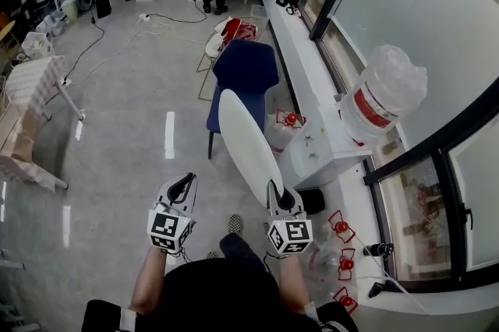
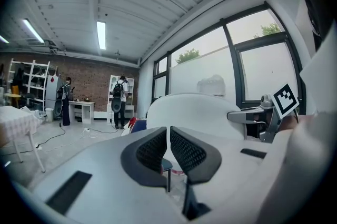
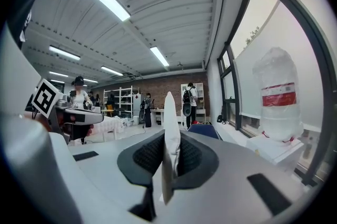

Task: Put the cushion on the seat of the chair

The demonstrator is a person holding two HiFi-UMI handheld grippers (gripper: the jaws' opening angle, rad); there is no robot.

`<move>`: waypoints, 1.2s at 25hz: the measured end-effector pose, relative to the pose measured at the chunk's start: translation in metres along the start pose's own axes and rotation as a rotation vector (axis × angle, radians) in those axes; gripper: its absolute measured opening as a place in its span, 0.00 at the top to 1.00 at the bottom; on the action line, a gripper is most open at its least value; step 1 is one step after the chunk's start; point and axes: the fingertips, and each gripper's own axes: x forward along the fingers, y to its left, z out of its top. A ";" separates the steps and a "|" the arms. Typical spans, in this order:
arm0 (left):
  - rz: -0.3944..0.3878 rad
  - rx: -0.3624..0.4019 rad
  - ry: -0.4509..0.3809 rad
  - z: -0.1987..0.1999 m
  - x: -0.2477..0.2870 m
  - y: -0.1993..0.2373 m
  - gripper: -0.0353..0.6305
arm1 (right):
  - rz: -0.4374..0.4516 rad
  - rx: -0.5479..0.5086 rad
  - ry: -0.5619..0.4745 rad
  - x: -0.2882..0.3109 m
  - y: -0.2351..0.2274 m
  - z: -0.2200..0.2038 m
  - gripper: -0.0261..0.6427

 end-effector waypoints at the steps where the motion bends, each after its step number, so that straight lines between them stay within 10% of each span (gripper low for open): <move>1: 0.003 -0.001 0.001 0.001 0.004 0.005 0.90 | 0.004 0.001 -0.001 0.008 0.000 0.001 0.88; 30: 0.030 -0.023 0.084 0.017 0.327 0.159 0.90 | 0.060 0.020 0.105 0.342 -0.144 -0.009 0.88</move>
